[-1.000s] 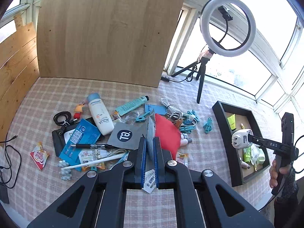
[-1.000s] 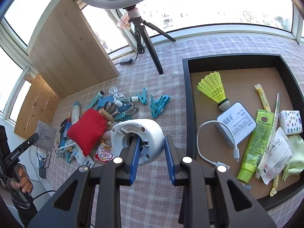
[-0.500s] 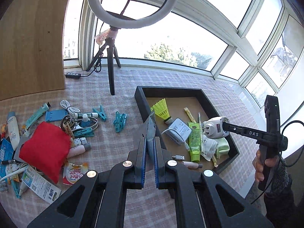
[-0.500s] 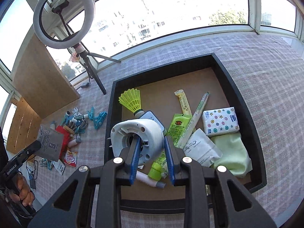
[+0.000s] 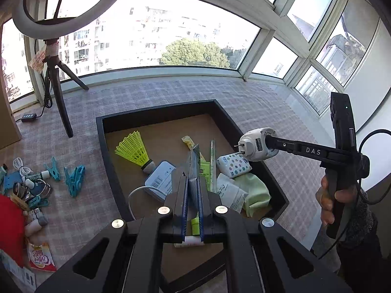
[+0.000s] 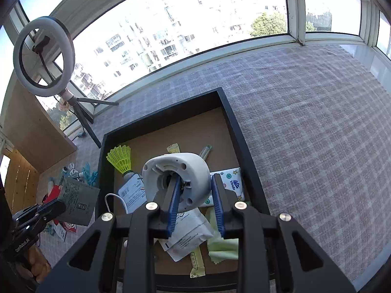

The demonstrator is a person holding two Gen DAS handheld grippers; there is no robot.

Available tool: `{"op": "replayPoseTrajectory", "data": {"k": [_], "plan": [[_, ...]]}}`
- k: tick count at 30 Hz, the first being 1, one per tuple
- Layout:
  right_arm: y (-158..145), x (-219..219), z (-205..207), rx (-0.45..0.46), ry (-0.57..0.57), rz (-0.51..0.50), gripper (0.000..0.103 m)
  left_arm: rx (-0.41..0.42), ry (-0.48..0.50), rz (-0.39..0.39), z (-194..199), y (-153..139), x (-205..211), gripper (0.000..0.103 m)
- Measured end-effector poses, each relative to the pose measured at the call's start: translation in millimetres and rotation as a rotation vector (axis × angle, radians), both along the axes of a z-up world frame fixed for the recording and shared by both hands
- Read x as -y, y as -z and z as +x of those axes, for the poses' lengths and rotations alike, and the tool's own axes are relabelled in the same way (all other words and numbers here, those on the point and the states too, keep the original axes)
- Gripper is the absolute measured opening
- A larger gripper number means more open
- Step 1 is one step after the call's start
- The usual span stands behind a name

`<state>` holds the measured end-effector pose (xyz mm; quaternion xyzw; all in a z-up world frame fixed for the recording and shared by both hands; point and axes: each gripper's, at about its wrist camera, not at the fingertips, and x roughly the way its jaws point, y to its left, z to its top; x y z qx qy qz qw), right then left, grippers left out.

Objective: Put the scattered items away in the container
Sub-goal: 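Carry the grey pouch and white round part over the black tray, then lower both items into the black tray and open both tools, then move both open tools back over the pile of items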

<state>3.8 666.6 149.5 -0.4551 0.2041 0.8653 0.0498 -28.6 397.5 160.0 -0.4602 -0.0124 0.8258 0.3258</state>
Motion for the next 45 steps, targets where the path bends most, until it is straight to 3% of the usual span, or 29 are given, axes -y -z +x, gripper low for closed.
{"op": "replayPoseTrajectory", "data": {"k": [8, 11, 12, 15, 20, 27, 35, 40, 45], "plan": [[7.1, -11.4, -47.5, 0.008, -0.005, 0.009, 0.025, -0.045, -0.001, -0.027, -45.3, -4.6, -50.4, 0.006], [14.9, -11.5, -63.6, 0.028, -0.032, 0.015, 0.026, -0.016, -0.002, -0.039, -60.6, 5.6, -62.9, 0.007], [16.9, -12.4, -66.5, 0.031, -0.023, 0.020, 0.027, 0.000, -0.007, -0.048, -65.3, 9.9, -66.3, 0.009], [20.5, -16.2, -71.8, 0.023, 0.005, 0.019, 0.037, 0.031, -0.025, -0.063, -72.9, 21.4, -71.3, 0.027], [26.6, -16.8, -79.6, 0.028, -0.001, -0.008, 0.037, 0.043, -0.038, -0.063, -75.7, 32.5, -64.0, 0.028], [28.4, 3.4, -89.2, 0.031, -0.044, -0.027, 0.037, 0.049, -0.118, -0.077, -85.9, 42.0, -18.1, 0.028], [26.1, 50.1, -99.6, 0.023, -0.140, -0.043, 0.037, 0.041, -0.262, -0.161, -82.7, 62.7, 83.0, 0.028], [22.8, 100.1, -115.2, 0.024, -0.254, -0.042, 0.037, 0.070, -0.344, -0.154, -79.4, 77.8, 140.4, 0.027], [21.8, 164.2, -143.2, 0.048, -0.419, -0.032, 0.037, 0.081, -0.348, -0.136, -78.1, 90.6, 160.4, 0.028]]}}
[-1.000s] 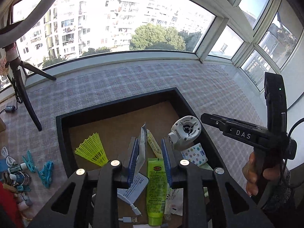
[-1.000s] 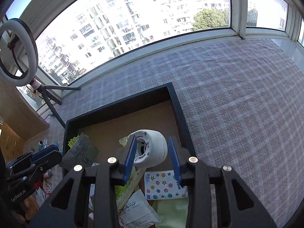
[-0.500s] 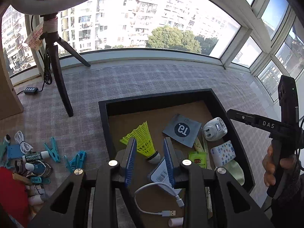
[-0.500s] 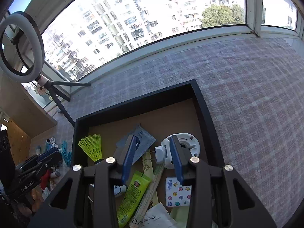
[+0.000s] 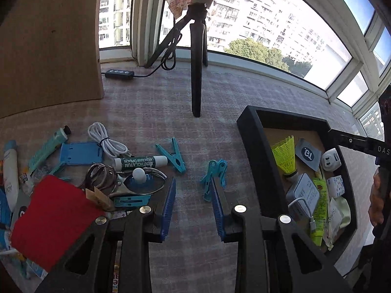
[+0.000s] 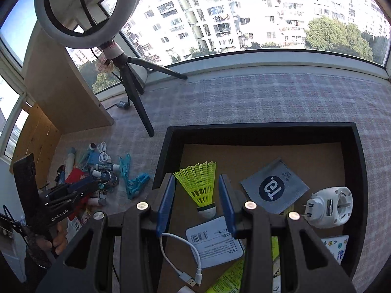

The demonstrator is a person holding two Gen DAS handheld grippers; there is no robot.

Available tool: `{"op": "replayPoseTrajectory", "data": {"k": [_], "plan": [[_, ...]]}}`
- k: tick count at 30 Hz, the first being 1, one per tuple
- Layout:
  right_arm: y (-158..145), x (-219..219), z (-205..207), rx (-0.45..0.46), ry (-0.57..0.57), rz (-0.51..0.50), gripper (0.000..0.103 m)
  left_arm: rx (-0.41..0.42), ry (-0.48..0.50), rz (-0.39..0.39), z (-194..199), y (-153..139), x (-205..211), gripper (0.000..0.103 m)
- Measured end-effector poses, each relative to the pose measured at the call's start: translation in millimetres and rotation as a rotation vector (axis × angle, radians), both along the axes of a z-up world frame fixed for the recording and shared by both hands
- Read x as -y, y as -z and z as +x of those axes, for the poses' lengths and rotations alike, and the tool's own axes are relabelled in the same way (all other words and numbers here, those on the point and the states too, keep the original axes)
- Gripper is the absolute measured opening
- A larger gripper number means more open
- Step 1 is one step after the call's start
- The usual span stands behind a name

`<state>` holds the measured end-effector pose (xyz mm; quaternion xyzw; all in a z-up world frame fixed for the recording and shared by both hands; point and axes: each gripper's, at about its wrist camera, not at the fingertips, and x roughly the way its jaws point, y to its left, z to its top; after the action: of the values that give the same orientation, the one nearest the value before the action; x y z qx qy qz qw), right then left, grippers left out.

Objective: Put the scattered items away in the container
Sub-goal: 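Move both open tools back over the pile of items, then grasp a blue clothespin with the left tool while the right tool grasps another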

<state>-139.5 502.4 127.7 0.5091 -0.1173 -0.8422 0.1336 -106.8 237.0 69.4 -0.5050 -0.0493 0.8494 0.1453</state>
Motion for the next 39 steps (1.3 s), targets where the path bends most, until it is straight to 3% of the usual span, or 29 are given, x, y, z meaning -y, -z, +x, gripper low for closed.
{"op": "replayPoseTrajectory", "data": {"k": [3, 8, 14, 21, 29, 33, 39], "plan": [[7.6, 45.4, -20.3, 0.034, -0.115, 0.022, 0.037, 0.005, 0.027, 0.024, 0.0, 8.5, -2.5, 0.034], [28.1, 118.6, -54.5, 0.105, -0.290, 0.049, 0.037, 0.006, 0.074, 0.057, -3.6, 21.7, -17.0, 0.034], [65.4, 169.1, -82.3, 0.200, -0.382, 0.043, 0.037, 0.000, 0.064, 0.121, -11.1, 31.8, -18.8, 0.034], [89.8, 192.4, -97.8, 0.237, -0.399, 0.042, 0.037, -0.015, 0.043, 0.183, -13.6, 41.2, -15.6, 0.034], [102.0, 208.7, -99.5, 0.209, -0.428, 0.122, 0.037, -0.034, -0.010, 0.240, -16.9, 53.6, -13.7, 0.031], [102.5, 211.9, -98.6, 0.206, -0.448, 0.167, 0.028, -0.021, -0.013, 0.249, -20.8, 61.7, -17.8, 0.032], [104.1, 204.4, -98.9, 0.221, -0.426, 0.120, 0.028, -0.025, -0.010, 0.254, -23.0, 64.2, -22.6, 0.024]]}}
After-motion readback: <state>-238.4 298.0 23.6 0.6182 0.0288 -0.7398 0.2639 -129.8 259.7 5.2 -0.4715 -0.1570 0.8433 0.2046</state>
